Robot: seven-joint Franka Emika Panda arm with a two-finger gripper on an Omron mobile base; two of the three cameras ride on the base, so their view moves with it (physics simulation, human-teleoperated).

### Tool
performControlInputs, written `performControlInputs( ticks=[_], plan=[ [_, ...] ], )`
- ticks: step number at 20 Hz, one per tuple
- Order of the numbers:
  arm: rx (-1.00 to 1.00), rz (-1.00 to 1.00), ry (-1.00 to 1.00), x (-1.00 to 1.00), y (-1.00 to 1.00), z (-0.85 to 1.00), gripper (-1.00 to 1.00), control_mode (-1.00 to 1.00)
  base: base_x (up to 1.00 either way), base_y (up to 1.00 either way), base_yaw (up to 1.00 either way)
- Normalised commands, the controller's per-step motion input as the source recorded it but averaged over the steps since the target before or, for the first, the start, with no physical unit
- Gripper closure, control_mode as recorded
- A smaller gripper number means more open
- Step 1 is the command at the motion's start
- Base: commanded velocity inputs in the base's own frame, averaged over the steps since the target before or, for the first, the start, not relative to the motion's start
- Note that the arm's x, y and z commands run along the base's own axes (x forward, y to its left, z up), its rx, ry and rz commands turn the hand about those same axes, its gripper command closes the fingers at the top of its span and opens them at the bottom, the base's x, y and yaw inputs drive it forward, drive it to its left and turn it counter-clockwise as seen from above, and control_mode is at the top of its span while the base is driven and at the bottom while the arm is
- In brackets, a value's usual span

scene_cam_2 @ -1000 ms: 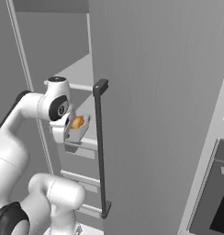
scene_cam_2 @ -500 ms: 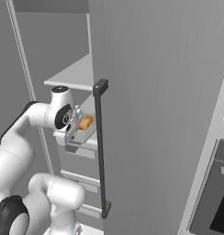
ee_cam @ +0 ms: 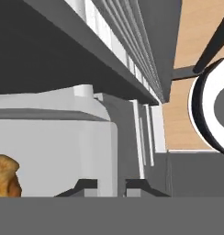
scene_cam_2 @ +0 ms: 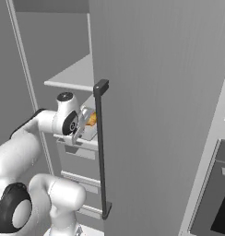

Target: Take the meat container that has the chicken drumstick and place it on the second highest rack of the freezer. Then take the vegetable container that has the onion and lime and place it on the highest rack of the freezer.

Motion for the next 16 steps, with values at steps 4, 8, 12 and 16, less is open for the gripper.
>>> performControlInputs(
  ticks=[4, 8, 12, 16],
  plan=[
    [0.00, 0.00, -0.06, 0.76, 0.00, -0.23, 1.00, -1.00, 0.00, 0.00, 0.00],
    [-0.02, 0.00, -0.05, 0.30, 0.00, -0.55, 1.00, -1.00, 0.00, 0.00, 0.00],
    [0.00, 0.00, -0.07, 0.23, 0.00, -0.32, 1.00, -1.00, 0.00, 0.00, 0.00],
    [0.00, 0.00, -0.04, 0.57, 0.00, -0.03, 1.00, -1.00, 0.00, 0.00, 0.00]
  ],
)
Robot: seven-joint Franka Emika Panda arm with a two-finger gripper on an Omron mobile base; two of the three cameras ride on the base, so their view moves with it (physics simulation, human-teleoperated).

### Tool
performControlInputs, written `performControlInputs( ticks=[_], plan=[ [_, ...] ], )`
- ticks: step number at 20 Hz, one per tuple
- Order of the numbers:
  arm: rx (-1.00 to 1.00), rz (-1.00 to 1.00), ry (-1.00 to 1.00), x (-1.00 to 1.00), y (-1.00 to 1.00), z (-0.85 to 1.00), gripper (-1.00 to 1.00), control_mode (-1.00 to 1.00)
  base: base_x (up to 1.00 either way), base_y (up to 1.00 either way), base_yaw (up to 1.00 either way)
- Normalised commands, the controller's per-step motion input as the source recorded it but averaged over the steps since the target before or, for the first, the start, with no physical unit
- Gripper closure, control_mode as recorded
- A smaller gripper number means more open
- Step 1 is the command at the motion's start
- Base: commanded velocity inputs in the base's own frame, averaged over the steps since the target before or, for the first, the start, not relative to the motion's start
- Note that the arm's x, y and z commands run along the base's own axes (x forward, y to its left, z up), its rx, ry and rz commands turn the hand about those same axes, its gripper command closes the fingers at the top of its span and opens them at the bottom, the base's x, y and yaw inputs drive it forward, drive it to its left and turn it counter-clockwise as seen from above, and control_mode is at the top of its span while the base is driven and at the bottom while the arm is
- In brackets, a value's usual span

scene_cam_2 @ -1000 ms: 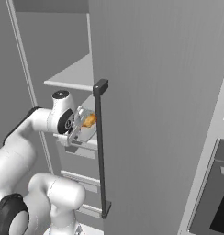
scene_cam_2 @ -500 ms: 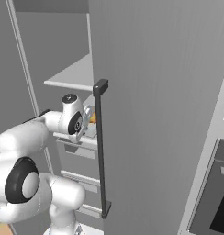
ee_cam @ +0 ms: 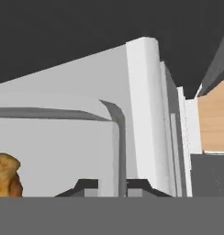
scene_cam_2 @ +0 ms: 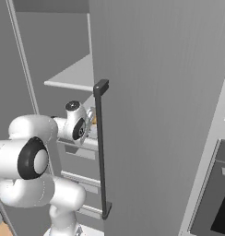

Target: Take the meat container that has the chicken drumstick and place it on the second highest rack of the freezer. Then take the vegetable container that has the onion and lime and place it on the highest rack of the freezer.

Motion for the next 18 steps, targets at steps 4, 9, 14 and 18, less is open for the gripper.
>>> performControlInputs(
  ticks=[4, 9, 14, 18],
  plan=[
    [0.00, 0.00, -0.05, 0.55, 0.00, -0.15, 1.00, -1.00, 0.00, 0.00, 0.00],
    [-0.02, 0.00, -0.06, 0.25, 0.00, -0.47, 1.00, -1.00, 0.00, 0.00, 0.00],
    [-0.01, 0.00, -0.09, 0.05, 0.00, -0.43, 1.00, -1.00, 0.00, 0.00, 0.00],
    [0.00, 0.01, -0.09, 0.34, 0.00, -0.29, 1.00, -1.00, 0.00, 0.00, 0.00]
  ],
)
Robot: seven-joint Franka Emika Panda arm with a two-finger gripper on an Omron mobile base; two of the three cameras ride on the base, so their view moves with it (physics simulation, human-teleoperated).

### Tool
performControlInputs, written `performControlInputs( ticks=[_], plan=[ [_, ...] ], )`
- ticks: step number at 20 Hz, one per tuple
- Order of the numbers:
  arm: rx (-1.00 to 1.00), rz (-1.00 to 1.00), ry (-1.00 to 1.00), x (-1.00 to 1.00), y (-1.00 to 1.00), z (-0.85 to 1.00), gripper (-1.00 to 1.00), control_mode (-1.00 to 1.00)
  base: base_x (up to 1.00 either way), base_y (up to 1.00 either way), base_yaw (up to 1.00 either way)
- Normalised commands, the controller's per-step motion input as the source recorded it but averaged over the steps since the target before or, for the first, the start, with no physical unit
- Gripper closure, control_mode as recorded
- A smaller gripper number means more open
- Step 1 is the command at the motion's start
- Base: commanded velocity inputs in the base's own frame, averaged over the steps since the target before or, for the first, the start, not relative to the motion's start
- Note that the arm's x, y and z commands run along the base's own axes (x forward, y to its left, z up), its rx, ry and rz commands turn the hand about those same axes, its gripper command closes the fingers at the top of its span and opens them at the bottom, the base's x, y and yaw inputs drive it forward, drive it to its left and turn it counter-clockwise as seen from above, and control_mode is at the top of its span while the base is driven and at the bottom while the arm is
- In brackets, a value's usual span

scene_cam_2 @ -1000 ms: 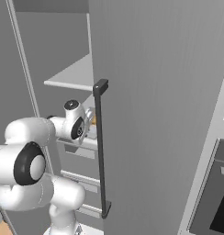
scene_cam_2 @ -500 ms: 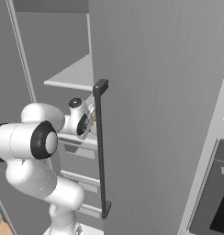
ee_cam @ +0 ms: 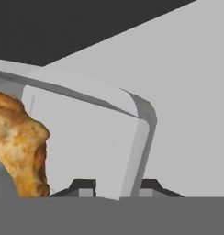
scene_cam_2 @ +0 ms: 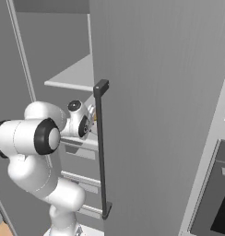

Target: Take the meat container that has the chicken drumstick and place it on the second highest rack of the freezer. Then take the vegetable container that has the onion and lime and place it on the highest rack of the freezer.

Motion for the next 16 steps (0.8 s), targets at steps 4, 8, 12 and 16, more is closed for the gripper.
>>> performControlInputs(
  ticks=[4, 8, 12, 16],
  plan=[
    [0.00, 0.06, -0.06, 0.48, 0.00, -0.30, 1.00, -1.00, 0.00, 0.00, 0.00],
    [0.00, 0.10, 0.00, 0.45, 0.00, -0.36, 1.00, -1.00, 0.00, 0.00, 0.00],
    [0.00, 0.03, -0.11, 0.16, 0.00, -0.38, 1.00, -1.00, 0.00, 0.00, 0.00],
    [0.00, 0.00, -0.13, 0.00, 0.00, -0.53, 1.00, -1.00, 0.00, 0.00, 0.00]
  ],
)
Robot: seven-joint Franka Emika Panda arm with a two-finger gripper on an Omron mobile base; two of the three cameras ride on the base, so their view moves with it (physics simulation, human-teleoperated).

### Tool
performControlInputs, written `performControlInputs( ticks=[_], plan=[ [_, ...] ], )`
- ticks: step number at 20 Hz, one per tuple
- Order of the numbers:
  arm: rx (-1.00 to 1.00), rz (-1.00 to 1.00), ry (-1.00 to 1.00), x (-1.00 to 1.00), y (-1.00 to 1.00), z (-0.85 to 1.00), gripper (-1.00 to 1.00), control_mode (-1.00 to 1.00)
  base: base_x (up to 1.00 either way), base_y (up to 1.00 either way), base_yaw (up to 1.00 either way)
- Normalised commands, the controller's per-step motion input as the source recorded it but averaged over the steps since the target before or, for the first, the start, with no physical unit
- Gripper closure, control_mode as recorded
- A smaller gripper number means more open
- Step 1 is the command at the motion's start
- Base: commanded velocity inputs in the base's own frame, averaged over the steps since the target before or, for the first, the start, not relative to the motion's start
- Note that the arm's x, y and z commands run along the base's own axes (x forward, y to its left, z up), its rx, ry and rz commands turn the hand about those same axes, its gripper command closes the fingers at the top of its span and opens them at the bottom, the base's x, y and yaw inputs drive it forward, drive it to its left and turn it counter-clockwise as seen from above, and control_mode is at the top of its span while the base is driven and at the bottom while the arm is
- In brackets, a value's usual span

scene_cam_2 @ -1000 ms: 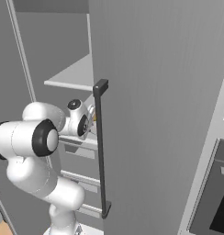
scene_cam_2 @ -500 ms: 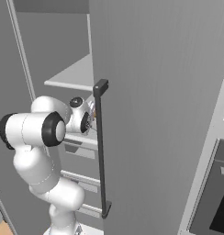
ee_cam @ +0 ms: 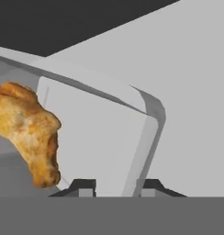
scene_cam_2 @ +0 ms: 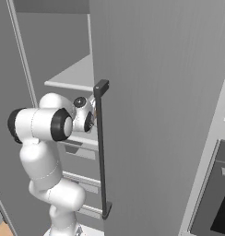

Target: Take the meat container that has the chicken drumstick and place it on the second highest rack of the freezer. Then take the vegetable container that has the onion and lime and place it on the highest rack of the freezer.

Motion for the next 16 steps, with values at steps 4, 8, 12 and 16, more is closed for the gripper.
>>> performControlInputs(
  ticks=[4, 8, 12, 16],
  plan=[
    [0.00, 0.00, -0.04, 0.00, 0.00, -0.18, 1.00, -1.00, 0.00, 0.00, 0.00],
    [0.00, 0.00, 0.00, 0.00, 0.00, 0.00, 1.00, -1.00, 0.00, 0.00, 0.00],
    [0.00, 0.00, 0.00, 0.00, 0.00, 0.00, -1.00, -1.00, 0.00, 0.00, 0.00],
    [0.00, 0.00, 0.00, 0.00, 0.00, 0.00, -1.00, -1.00, 0.00, 0.00, 0.00]
  ],
)
